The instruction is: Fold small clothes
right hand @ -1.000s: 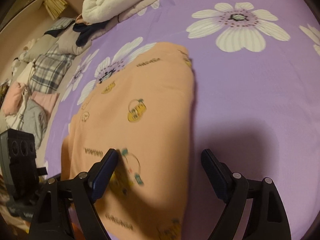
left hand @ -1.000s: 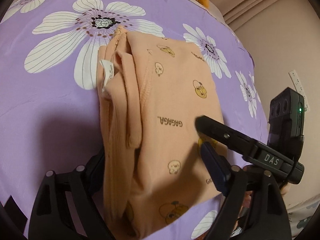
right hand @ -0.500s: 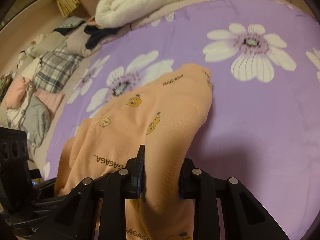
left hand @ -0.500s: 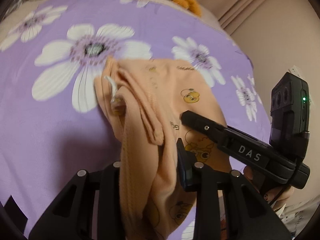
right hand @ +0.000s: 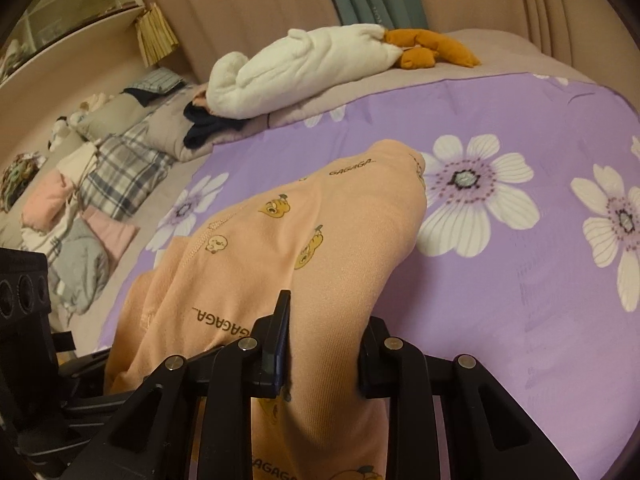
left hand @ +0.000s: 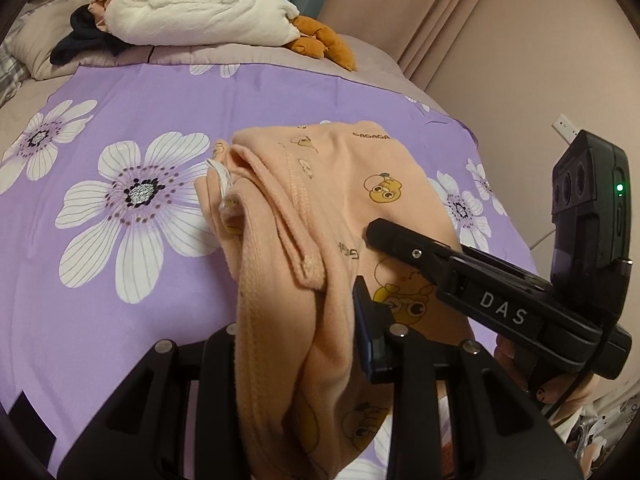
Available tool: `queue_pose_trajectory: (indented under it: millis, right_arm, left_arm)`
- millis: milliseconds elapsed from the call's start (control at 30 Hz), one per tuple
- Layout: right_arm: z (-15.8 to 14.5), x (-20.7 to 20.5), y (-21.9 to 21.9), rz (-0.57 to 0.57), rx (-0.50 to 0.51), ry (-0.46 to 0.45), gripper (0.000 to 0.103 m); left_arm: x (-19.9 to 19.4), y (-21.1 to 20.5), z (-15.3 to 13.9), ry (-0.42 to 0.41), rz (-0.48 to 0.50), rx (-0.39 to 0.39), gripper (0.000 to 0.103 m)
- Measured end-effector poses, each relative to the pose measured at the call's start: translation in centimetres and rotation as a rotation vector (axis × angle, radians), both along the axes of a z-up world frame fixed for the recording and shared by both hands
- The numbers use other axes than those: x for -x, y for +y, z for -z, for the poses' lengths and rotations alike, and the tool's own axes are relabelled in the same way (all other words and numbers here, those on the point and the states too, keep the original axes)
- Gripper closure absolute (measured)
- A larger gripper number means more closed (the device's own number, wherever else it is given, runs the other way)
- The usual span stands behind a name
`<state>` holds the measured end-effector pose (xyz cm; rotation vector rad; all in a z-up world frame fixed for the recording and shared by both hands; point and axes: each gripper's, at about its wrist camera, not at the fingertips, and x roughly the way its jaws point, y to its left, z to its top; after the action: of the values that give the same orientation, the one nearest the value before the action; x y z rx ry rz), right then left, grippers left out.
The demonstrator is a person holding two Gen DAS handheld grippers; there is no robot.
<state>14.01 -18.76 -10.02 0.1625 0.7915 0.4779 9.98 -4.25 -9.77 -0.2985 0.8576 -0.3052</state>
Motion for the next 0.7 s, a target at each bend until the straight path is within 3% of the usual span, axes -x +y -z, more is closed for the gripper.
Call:
queue_pose_trajectory:
  millis: [367, 700]
  right_arm:
    - [3.3, -3.0, -1.3, 0.019, 0.022, 0.061, 0.075]
    - [7.2, -4.0, -0.9, 0.026, 0.061, 0.165, 0.075]
  left_arm:
    - [-3.1, -2.8, 3.5, 0.053, -0.026, -0.087, 0.07]
    - [-4.7, -2.6, 7.7, 0.182, -0.043, -0.106, 0.068]
